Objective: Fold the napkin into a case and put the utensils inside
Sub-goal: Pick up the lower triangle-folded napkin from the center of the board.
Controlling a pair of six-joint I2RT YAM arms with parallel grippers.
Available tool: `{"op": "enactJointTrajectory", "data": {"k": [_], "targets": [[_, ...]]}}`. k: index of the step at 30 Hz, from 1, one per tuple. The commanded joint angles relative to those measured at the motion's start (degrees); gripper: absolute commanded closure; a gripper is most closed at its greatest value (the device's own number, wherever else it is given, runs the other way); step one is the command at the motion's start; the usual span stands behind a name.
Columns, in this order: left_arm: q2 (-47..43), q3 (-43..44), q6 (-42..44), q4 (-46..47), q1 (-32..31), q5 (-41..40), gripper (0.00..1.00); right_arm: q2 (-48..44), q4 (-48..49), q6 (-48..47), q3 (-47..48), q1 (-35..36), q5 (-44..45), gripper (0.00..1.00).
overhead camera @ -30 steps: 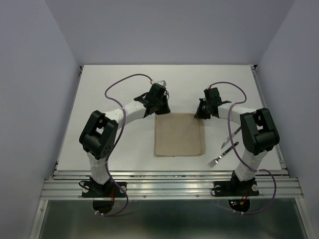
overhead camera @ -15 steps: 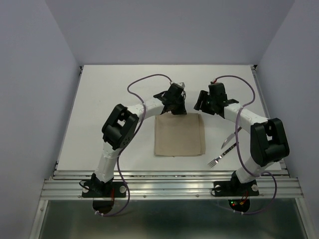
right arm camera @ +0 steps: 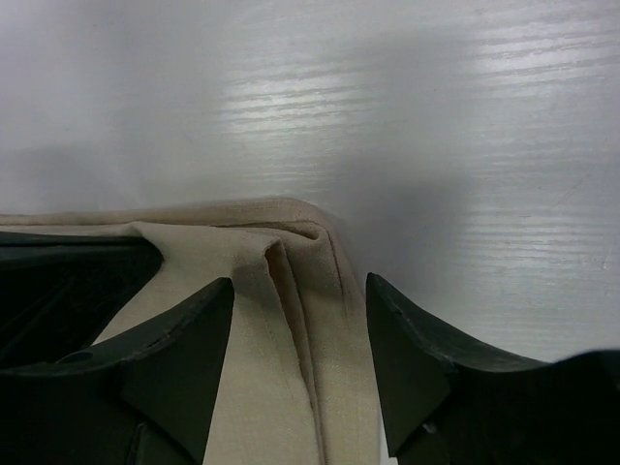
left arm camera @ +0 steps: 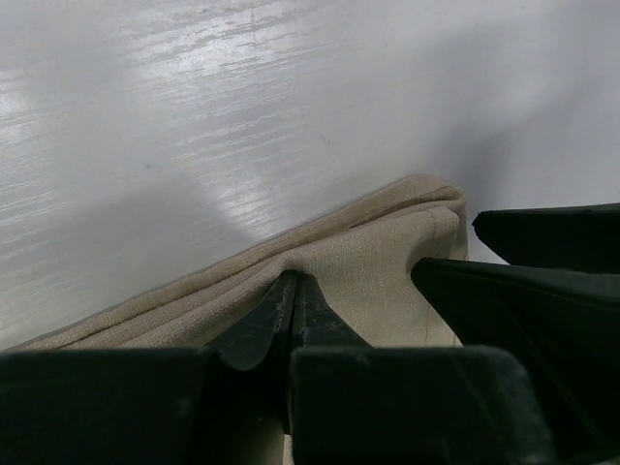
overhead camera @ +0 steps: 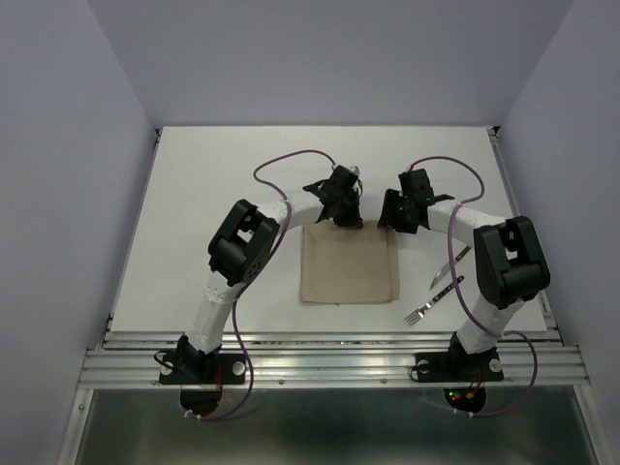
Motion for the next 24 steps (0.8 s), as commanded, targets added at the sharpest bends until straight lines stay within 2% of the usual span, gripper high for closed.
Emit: {"op": "enactJointTrajectory", "data": {"k": [1,6,9,10,14,19,24], "targets": [[0.1,2.2,0.3,-1.2,0.0,-0.1,0.99,1.5,0.2,-1.1,2.1,0.0,-0.4,0.41],[0.2,1.9,0.4,-1.2,0.0,-0.2,1.0,3.6,0.7,-1.4,2.3,0.0,-0.4,0.47],[0.1,1.5,0.5,-1.1,0.0,-0.3,1.0,4.0,1.4,-1.5,1.9,0.0,-0.4,0.55],[0.1,1.2,0.5,-1.1,-0.1,-0.3,1.0,4.0,1.4,-1.5,1.9,0.0,-0.4,0.63],[-0.2,0.7,0.7,-0.9,-0.1,-0.6,1.0,2.7,2.2,-1.4,1.5,0.0,-3.0,0.81],[0.0,0.4,0.7,-1.0,0.1,-0.5,1.0,0.8,3.0,-0.3,1.6,0.0,-7.3,0.94],[-0.5,-0.5,0.3,-0.3,0.5,-0.5,1.0,-2.0,3.8,1.5,1.2,0.0,-7.5,0.99]]}}
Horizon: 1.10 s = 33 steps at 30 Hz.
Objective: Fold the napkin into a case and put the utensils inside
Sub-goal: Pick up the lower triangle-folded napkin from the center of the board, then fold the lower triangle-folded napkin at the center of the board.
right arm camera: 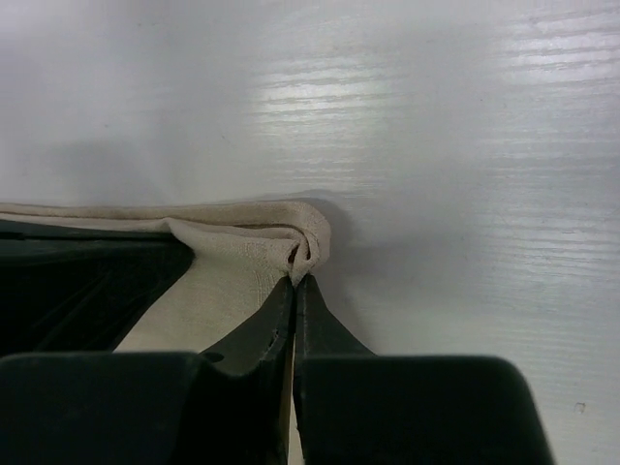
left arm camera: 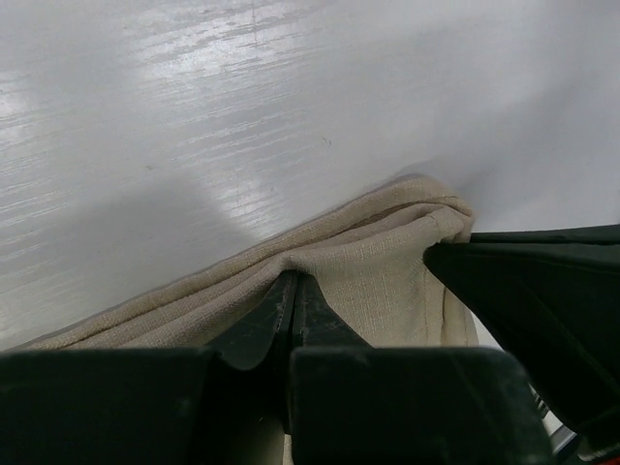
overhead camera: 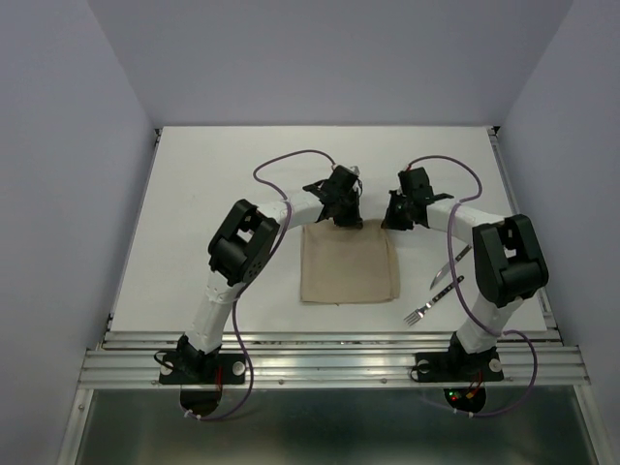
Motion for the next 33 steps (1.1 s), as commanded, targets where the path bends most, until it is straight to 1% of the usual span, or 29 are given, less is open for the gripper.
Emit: {"op": "enactJointTrajectory", "data": {"k": [1,8,23,25,27,33], "targets": [[-0.6,-0.6,0.3,-0.3,0.5,-0.5,1.0,-5.1,3.0,1.9,0.5,0.0,-2.0,0.99],[-0.2,-1.1,0.0,-0.3,0.5,-0.7,1.0,-6.2,3.0,3.0,1.8,1.7,-4.5,0.99],[-1.0,-3.0,-0.7,1.0,0.7,-1.2,1.0,-4.3,2.5,6.1,4.4,6.9,-4.0,0.99],[-1.1,-3.3,-0.9,1.1,0.8,-0.9,1.0,-3.1,2.9,7.0,4.9,7.5,-3.5,0.99],[-1.5,-3.7,-1.5,1.5,1.2,1.6,1.0,-2.0,3.2,7.8,5.0,7.5,-3.4,0.99],[-6.9,-6.4,-2.1,1.0,2.0,3.0,1.0,0.5,3.2,10.1,5.0,7.5,0.5,0.99]]}}
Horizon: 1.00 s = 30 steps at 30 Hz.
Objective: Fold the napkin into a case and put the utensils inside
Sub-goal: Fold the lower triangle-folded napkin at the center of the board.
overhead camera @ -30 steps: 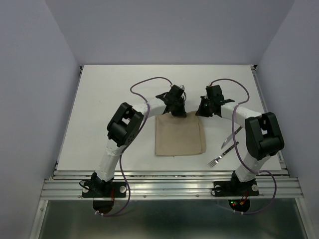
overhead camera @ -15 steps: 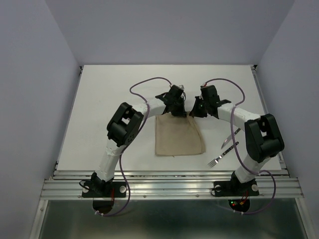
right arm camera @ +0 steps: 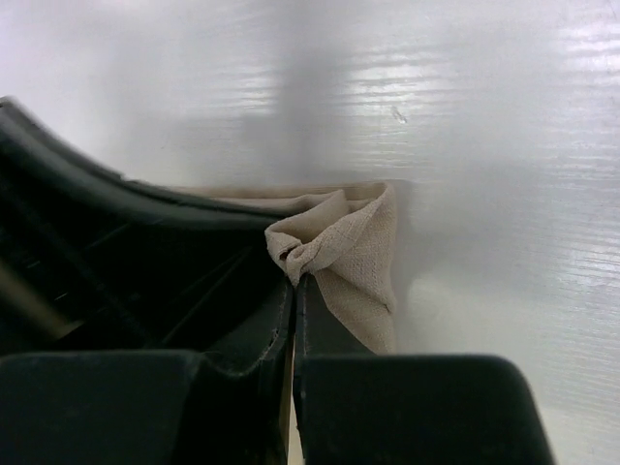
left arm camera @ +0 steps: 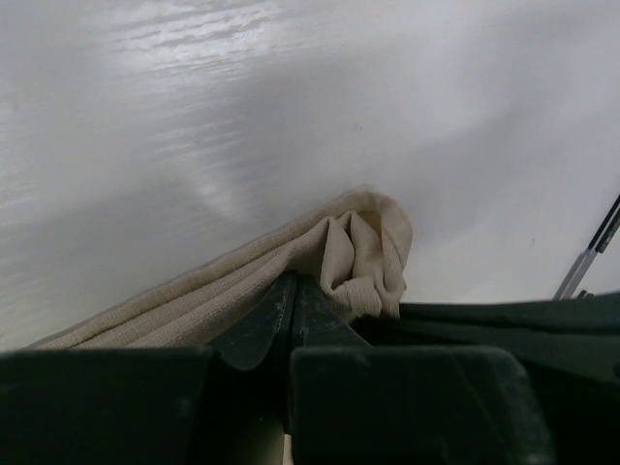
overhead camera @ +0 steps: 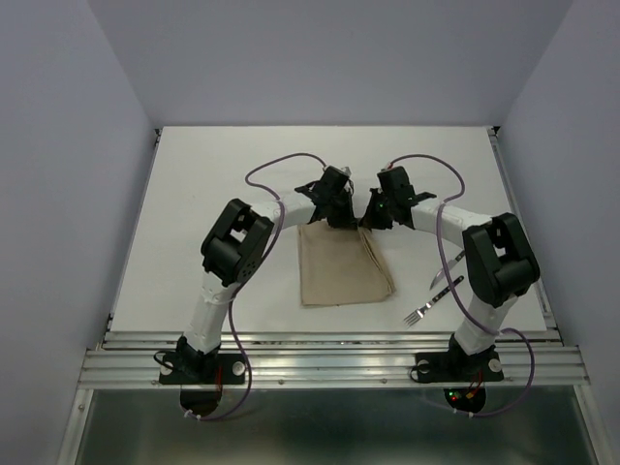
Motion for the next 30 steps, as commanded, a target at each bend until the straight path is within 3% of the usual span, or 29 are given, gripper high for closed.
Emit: {"op": "enactJointTrajectory", "data": {"k": [1,12,30], "targets": [[-6.0,-2.6,0.1,-2.9,0.9,1.2,0.99,0.9,1.9,2.3,1.8,0.4,3.2,0.99],[-11.8,-9.7,1.2,-3.9,3.4,-1.1,1.0,0.8,1.9,2.2,1.9,0.4,3.9,0.99],[-8.4,-14.6,1.3,-0.6,3.7,-1.2,1.0,1.3,-1.0,2.3,5.7,2.2,6.5,0.99]]}}
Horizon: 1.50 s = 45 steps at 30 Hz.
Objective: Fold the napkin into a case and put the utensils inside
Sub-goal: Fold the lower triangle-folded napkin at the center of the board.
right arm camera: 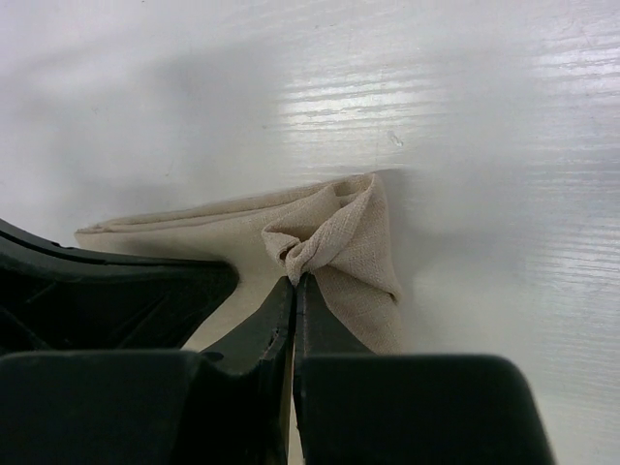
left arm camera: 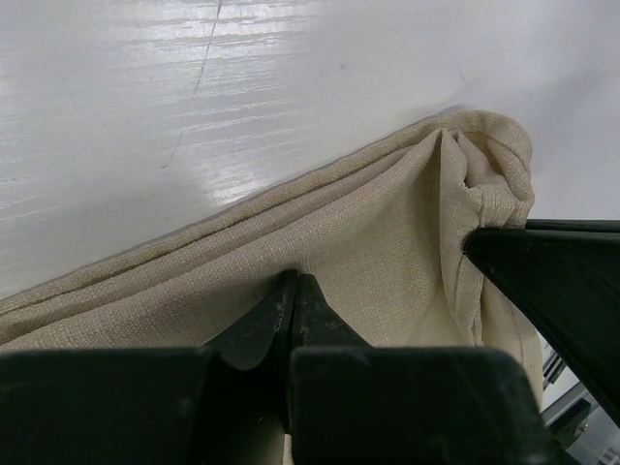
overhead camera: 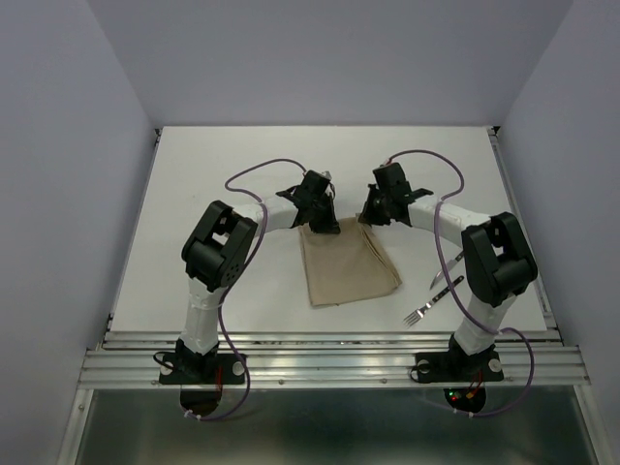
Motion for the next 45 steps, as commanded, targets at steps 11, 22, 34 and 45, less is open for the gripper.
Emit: {"op": "enactJointTrajectory", "data": {"k": [11,22,34,45], "targets": [[0.6,-1.5,1.6,-1.2,-0.1,-0.8,1.0,3.5,-1.1,1.5,6.9,3.5,4.1,0.99],[0.2,-1.9,1.9,-0.7,-0.1,-1.2,1.0,7.5,-2.6,4.1,8.5,4.6,8.0,0.99],[-1.3,-1.9,2.6,-0.2,0.3,-2.2,0.97,12.0,-7.4,11.9,11.2,5.1,13.7,0.99],[-4.0,0.9,7.6,-3.5,4.8,-3.1,0.89,21.6,-29.4,20.4,28.3,6.1,20.3,0.99]]}}
